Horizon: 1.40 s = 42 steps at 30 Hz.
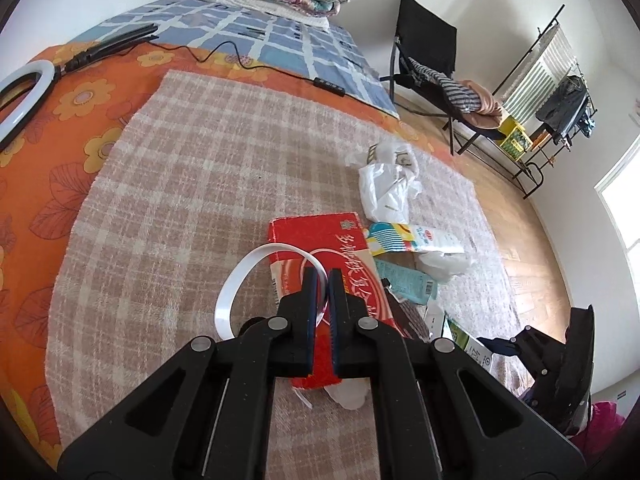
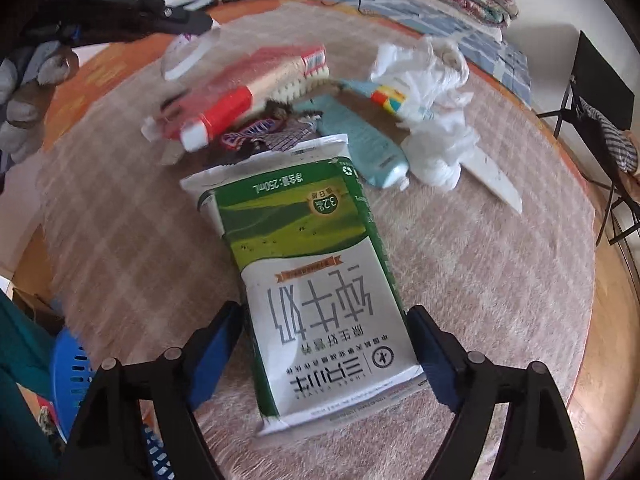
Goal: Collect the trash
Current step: 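Carry the milk carton in the right tool to the blue basket and release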
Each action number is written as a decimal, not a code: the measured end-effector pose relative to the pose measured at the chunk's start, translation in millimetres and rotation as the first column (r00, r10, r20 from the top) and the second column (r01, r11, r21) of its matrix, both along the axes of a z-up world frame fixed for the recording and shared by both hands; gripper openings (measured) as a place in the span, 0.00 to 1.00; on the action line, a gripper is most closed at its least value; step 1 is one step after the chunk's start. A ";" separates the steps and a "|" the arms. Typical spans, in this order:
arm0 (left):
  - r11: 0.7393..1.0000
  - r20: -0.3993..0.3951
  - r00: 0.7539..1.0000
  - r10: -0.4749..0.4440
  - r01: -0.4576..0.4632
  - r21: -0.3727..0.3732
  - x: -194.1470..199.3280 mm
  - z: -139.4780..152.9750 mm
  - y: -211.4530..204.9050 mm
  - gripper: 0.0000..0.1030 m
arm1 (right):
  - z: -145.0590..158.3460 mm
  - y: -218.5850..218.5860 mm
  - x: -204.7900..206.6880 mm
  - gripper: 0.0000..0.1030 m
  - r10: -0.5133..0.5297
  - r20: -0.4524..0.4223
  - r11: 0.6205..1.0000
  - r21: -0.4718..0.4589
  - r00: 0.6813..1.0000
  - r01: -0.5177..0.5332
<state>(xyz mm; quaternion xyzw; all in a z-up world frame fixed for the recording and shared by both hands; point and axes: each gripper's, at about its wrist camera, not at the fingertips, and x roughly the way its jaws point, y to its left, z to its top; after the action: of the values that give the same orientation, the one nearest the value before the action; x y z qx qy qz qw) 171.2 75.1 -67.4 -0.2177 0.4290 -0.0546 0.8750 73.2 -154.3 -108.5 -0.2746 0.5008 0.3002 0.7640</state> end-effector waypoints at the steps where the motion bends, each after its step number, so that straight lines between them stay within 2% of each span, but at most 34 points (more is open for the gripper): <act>1: 1.000 0.008 1.000 -0.005 0.004 0.001 -2.6 3.9 -0.5 0.03 | 4.1 -0.9 -3.2 0.81 -0.003 0.009 1.000 0.005 1.000 0.003; 14: 0.998 0.078 0.995 -0.061 0.061 -0.006 -43.2 39.4 -17.0 0.03 | 54.2 -28.7 -34.0 0.81 -0.094 0.092 0.995 0.052 0.991 0.089; 16: 0.998 0.080 0.995 -0.063 0.064 -0.001 -48.6 41.2 -20.5 0.03 | 53.0 -29.8 -37.9 0.81 -0.104 0.143 0.995 0.007 0.984 0.104; 17: 0.998 0.079 0.995 -0.066 0.066 0.000 -51.5 41.7 -22.2 0.03 | 43.4 -24.0 -45.4 0.81 -0.056 0.183 0.993 -0.090 0.982 0.074; 18: 0.998 0.080 0.994 -0.069 0.069 0.002 -54.0 41.8 -24.0 0.03 | 35.7 -20.5 -53.7 0.81 -0.006 0.189 0.990 -0.136 0.982 0.033; 20: 0.997 0.085 0.993 -0.082 0.081 0.014 -61.7 43.7 -28.7 0.03 | 31.8 -18.2 -69.9 0.81 0.024 0.190 0.989 -0.146 0.981 0.004; 25: 0.992 0.090 0.988 -0.123 0.123 0.013 -87.9 46.6 -39.7 0.03 | 43.3 -20.3 -90.9 0.81 0.012 0.159 0.998 -0.064 0.987 -0.002; 32: 0.979 0.094 0.974 -0.206 0.206 0.011 -139.1 46.9 -65.0 0.03 | 58.5 -39.9 -119.9 0.81 -0.094 0.070 0.992 0.091 0.993 0.087; 38: 0.958 0.074 0.956 -0.285 0.285 -0.001 -179.6 36.0 -94.1 0.03 | 66.9 -51.0 -150.2 0.82 -0.129 0.022 0.978 0.165 0.991 0.124; 42: 0.942 0.058 0.940 -0.336 0.337 -0.002 -202.1 28.5 -113.8 0.03 | 68.1 -57.7 -170.3 0.82 -0.139 0.011 0.974 0.181 0.990 0.134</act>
<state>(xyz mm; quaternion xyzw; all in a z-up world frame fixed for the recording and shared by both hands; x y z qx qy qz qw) -30.9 -38.6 -38.9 -0.1449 0.4344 -0.2121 0.8633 -97.0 -212.0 -40.4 -0.1728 0.4802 0.2878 0.8104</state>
